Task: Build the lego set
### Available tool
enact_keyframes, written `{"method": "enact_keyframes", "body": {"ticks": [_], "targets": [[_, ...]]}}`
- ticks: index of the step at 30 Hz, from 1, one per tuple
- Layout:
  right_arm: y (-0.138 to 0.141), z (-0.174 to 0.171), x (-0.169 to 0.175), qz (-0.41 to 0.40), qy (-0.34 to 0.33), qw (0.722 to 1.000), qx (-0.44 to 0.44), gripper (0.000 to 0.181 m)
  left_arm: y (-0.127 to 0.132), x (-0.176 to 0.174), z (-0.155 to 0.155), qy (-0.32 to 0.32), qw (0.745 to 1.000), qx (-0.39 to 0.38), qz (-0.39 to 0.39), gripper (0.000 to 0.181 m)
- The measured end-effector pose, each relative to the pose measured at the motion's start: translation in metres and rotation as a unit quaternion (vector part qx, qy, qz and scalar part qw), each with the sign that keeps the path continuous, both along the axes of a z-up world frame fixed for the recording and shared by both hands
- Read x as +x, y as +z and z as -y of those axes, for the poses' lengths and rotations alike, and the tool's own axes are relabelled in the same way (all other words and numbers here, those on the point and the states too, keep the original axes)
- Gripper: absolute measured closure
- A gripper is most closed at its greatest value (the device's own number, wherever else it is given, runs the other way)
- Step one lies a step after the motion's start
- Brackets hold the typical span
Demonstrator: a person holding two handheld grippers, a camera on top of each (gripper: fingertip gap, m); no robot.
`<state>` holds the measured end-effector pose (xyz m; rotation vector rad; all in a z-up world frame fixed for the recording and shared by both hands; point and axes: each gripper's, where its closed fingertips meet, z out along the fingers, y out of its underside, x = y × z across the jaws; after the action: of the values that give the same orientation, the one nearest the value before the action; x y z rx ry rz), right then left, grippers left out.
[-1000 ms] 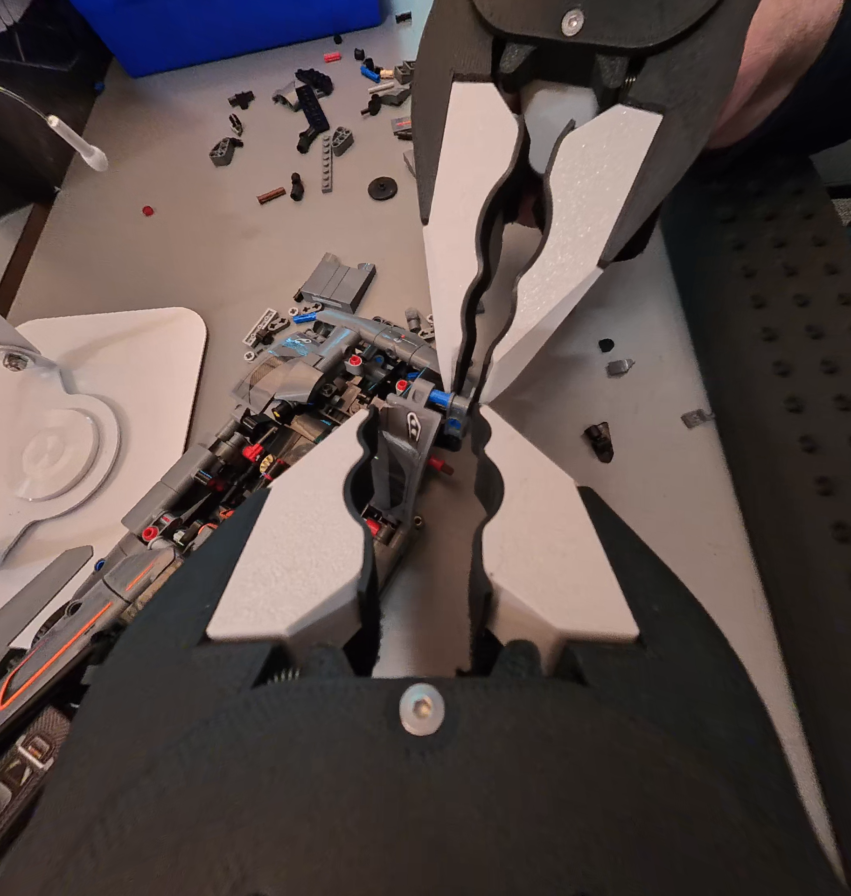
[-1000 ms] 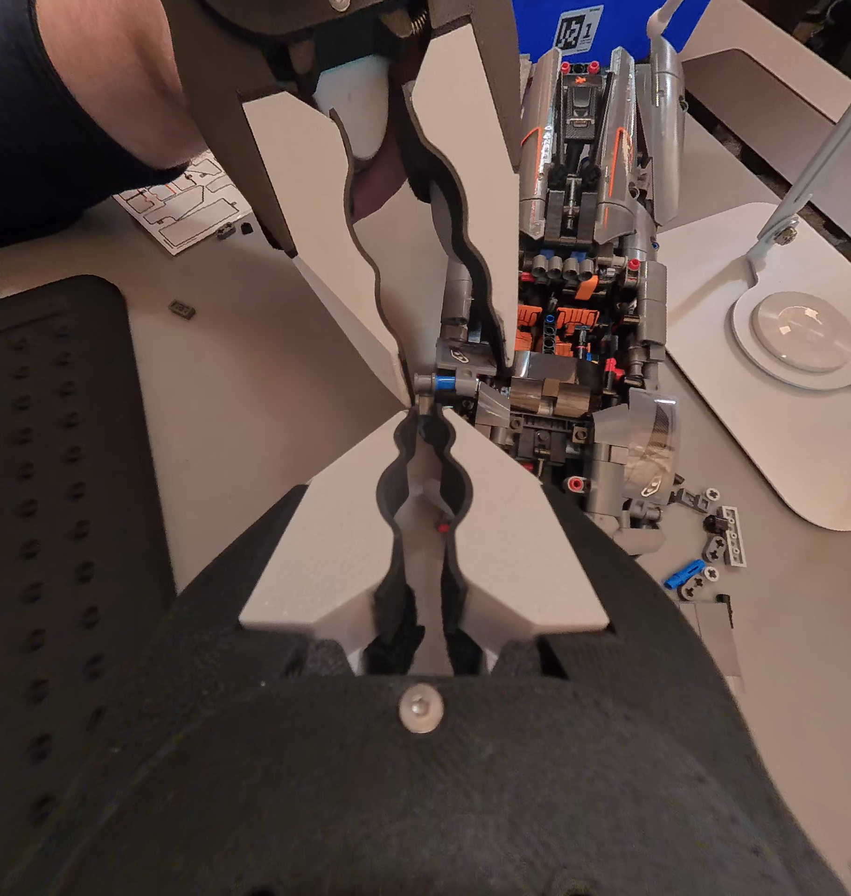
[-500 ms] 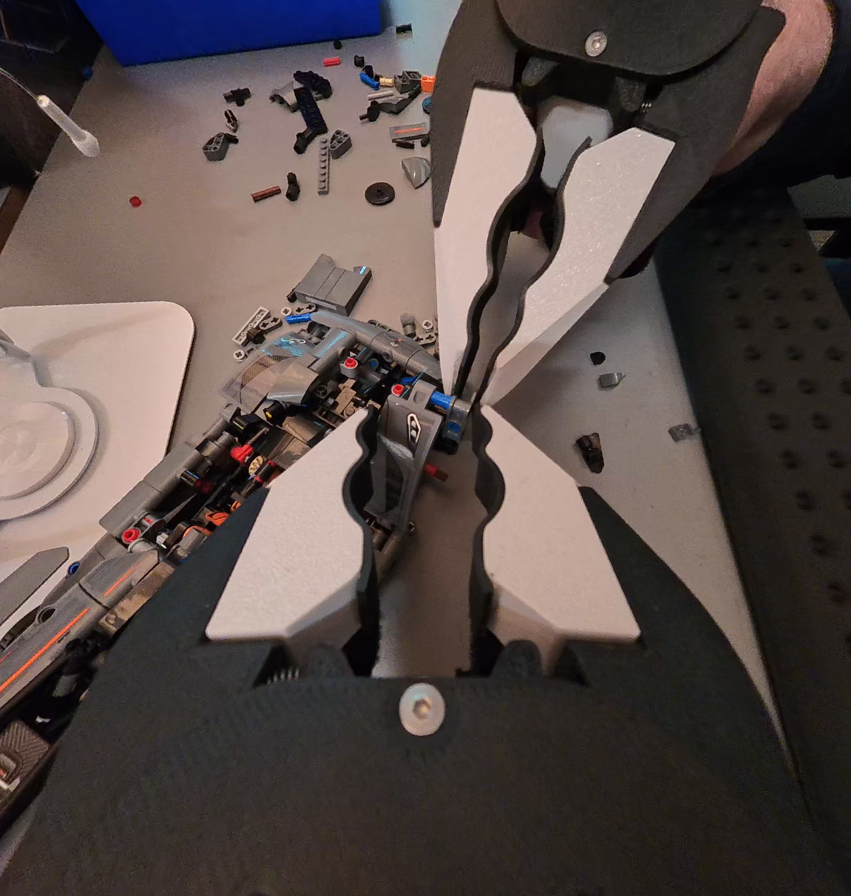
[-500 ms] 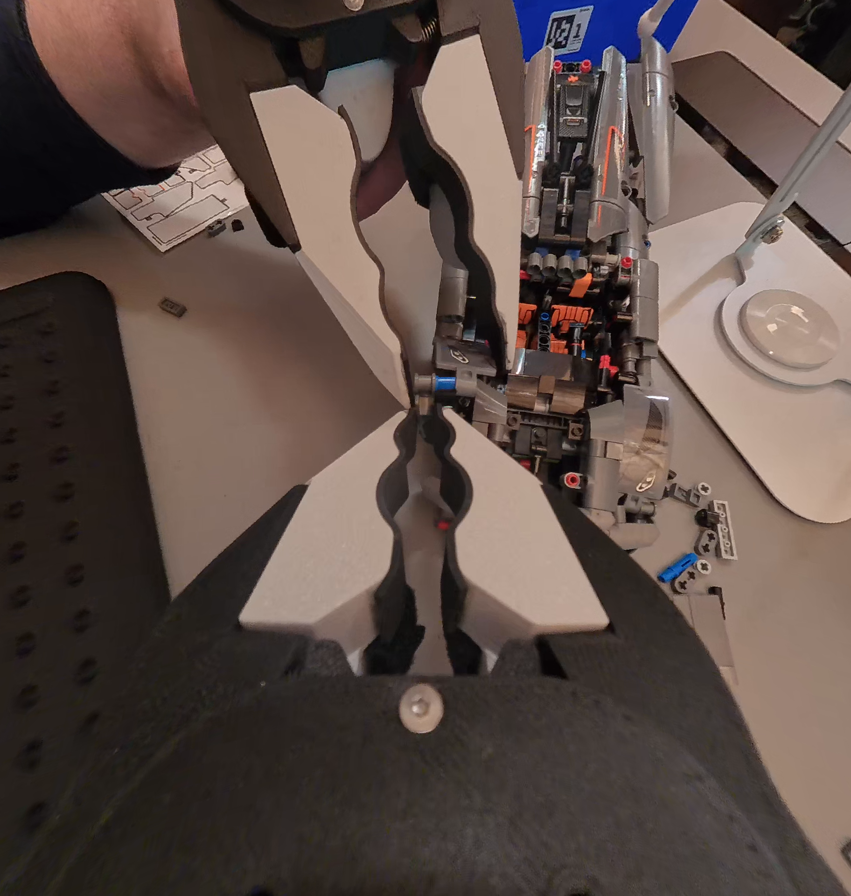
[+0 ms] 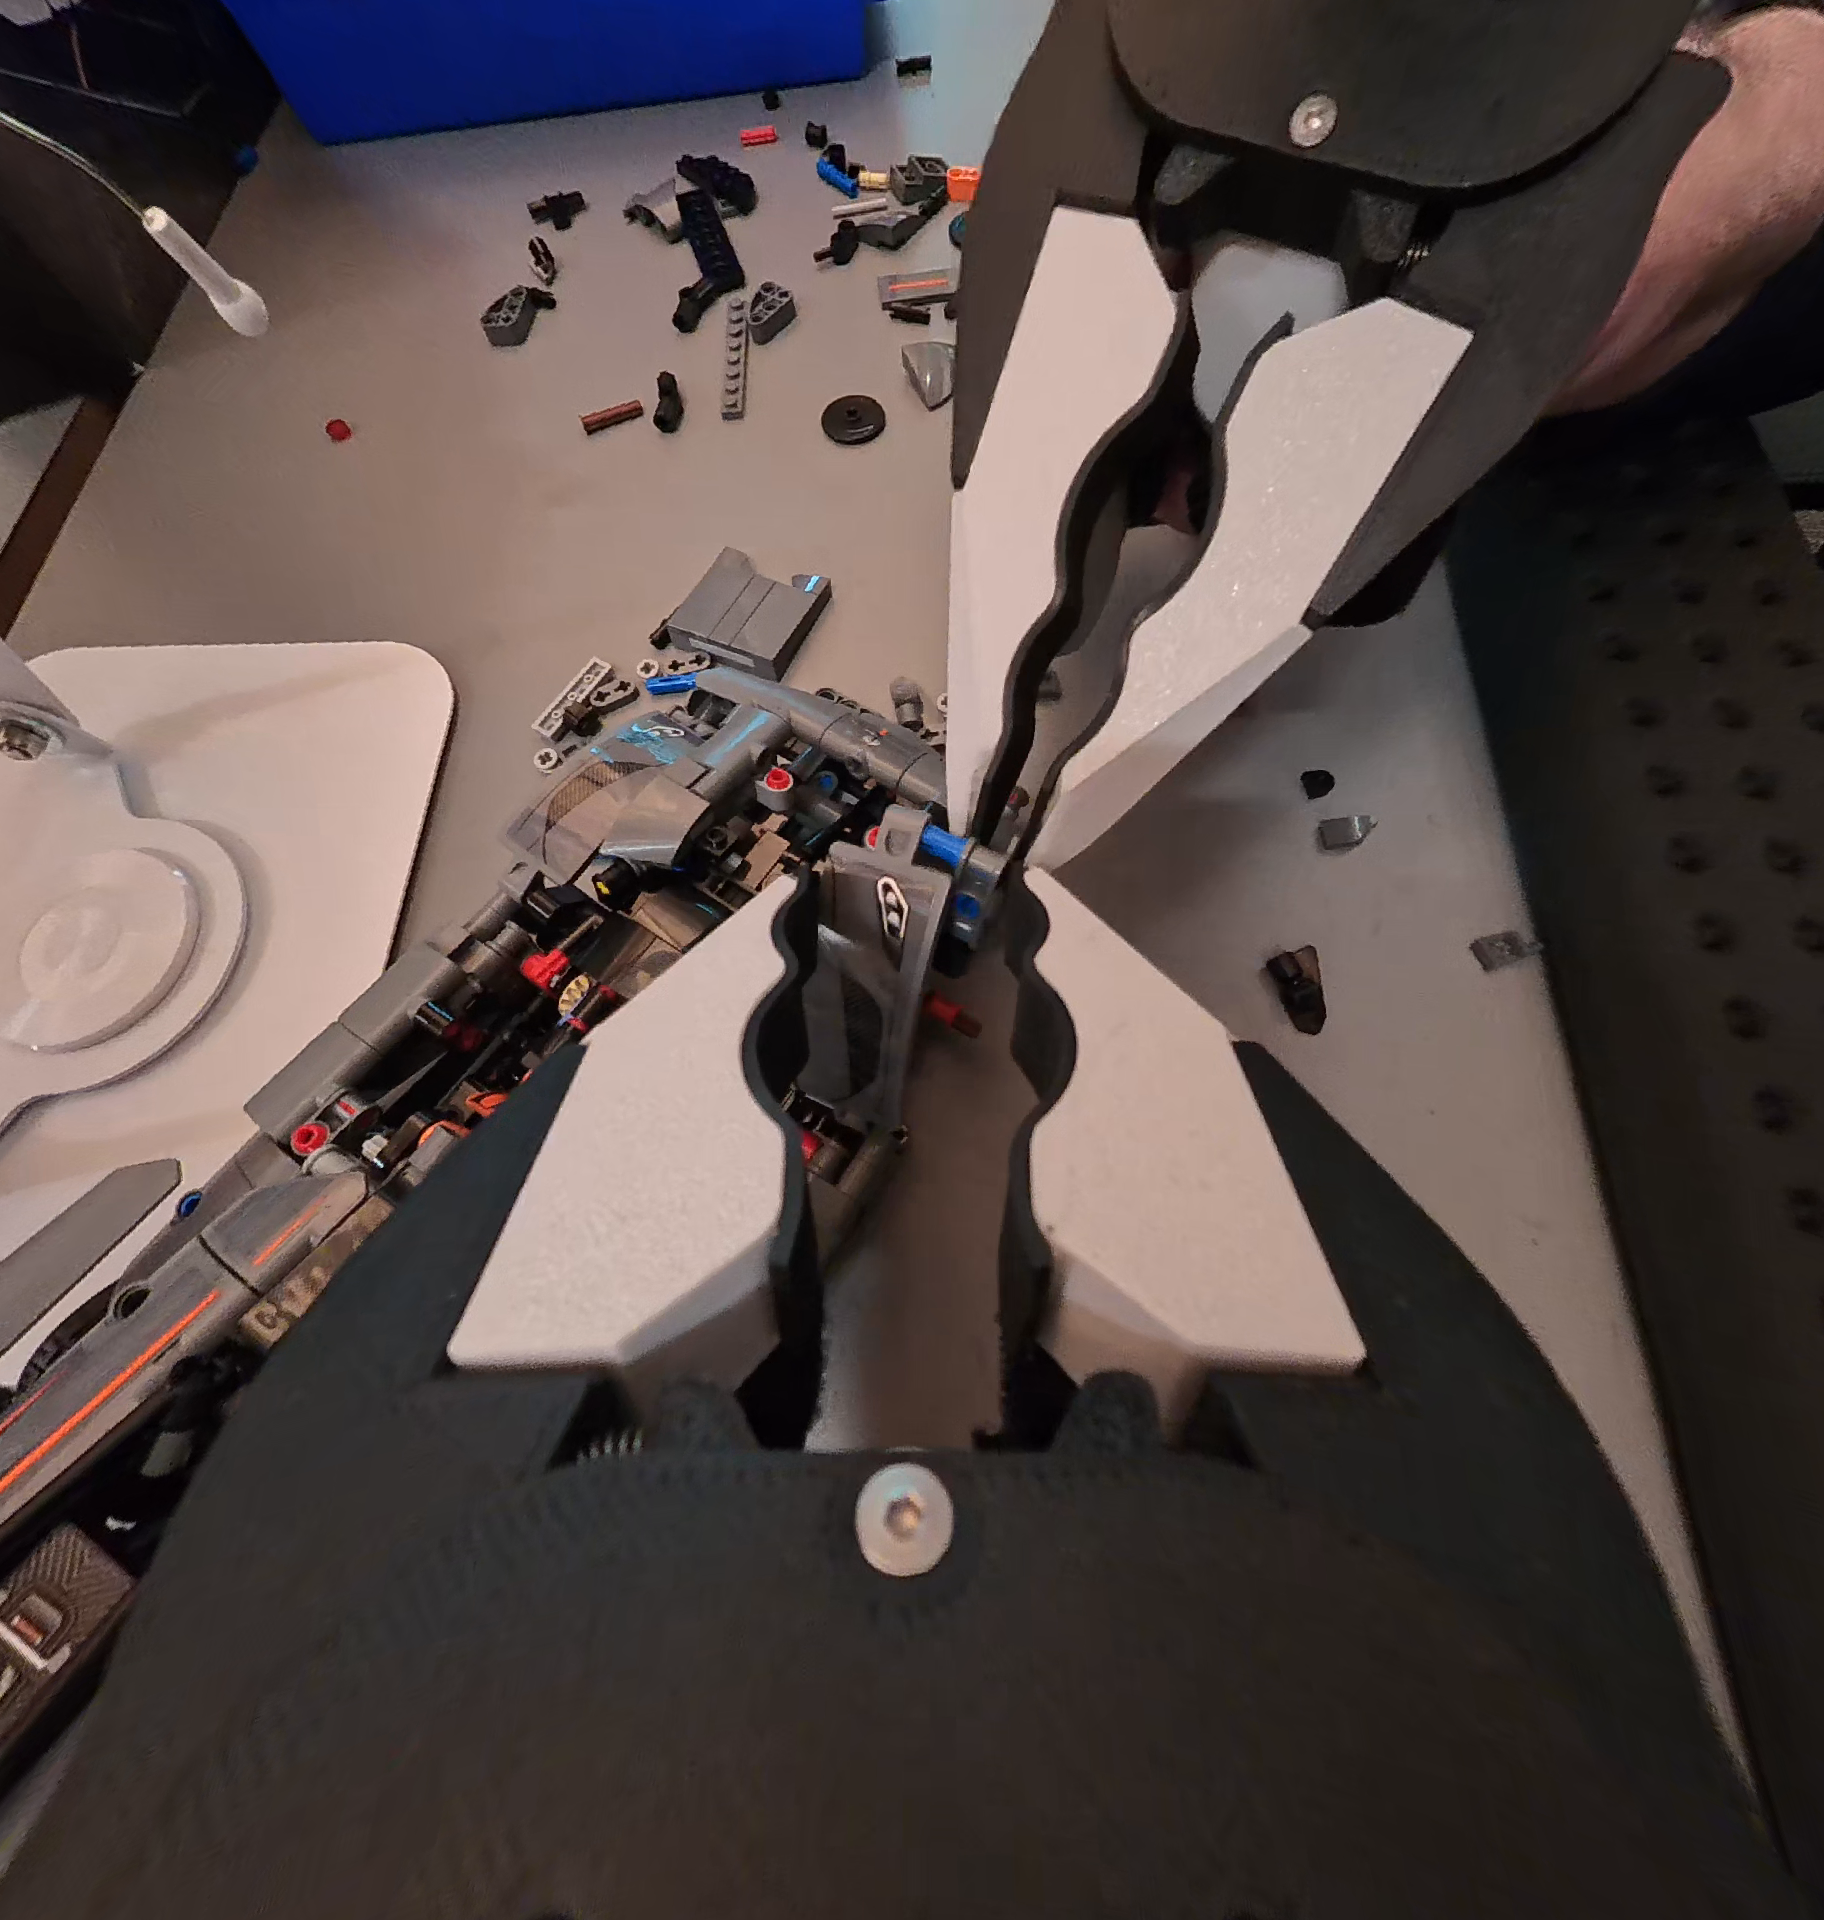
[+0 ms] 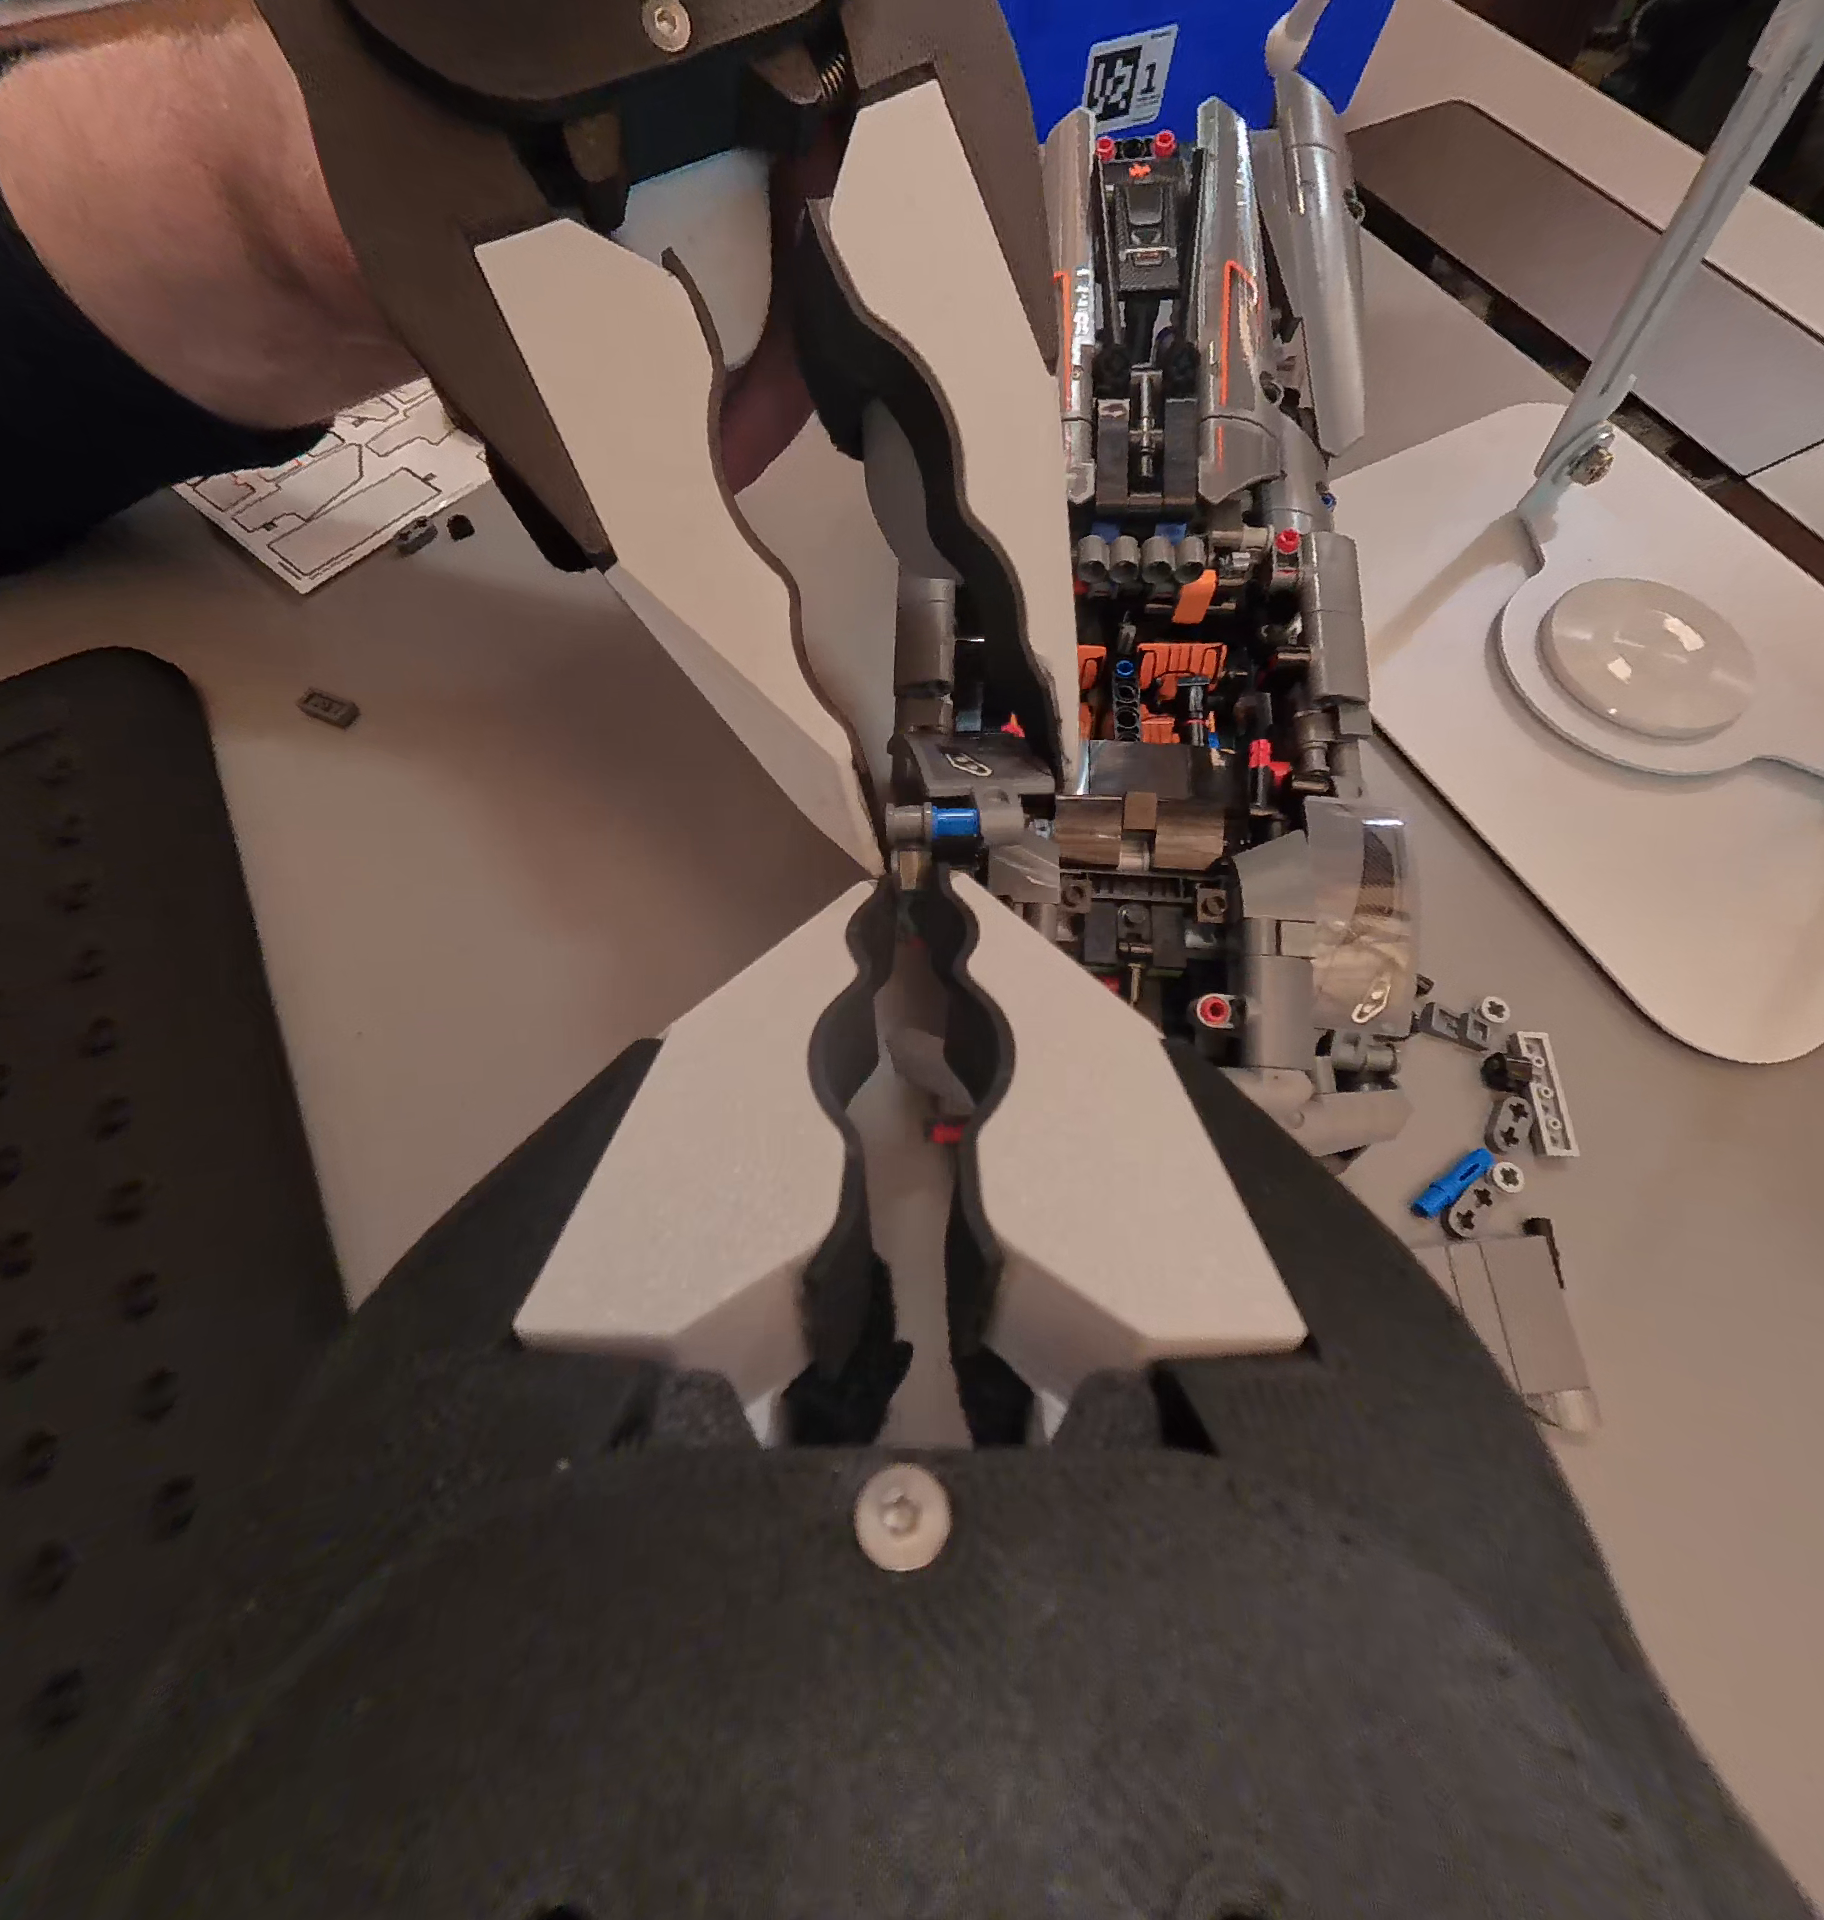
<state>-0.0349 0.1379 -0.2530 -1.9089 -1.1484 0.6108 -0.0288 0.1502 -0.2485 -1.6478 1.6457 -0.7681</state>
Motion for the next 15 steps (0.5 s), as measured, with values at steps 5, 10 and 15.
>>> {"method": "enact_keyframes", "body": {"ticks": [5,10,15], "targets": [[0.0019,-0.0005,0.0004,-0.005,-0.003,1.000,0.001,0.178,0.0016,0.0002,-0.0005,0.003,1.000,-0.005,0.003,0.148],[0.0021,0.0014,0.0009,-0.014,0.006,1.000,-0.013,0.177,0.0015,0.0011,0.0007,-0.003,1.000,-0.014,0.009,0.146],[0.0018,0.0016,0.0012,-0.026,0.010,0.999,-0.028,0.177,0.0014,0.0013,0.0009,-0.003,1.000,-0.009,0.006,0.147]]}}
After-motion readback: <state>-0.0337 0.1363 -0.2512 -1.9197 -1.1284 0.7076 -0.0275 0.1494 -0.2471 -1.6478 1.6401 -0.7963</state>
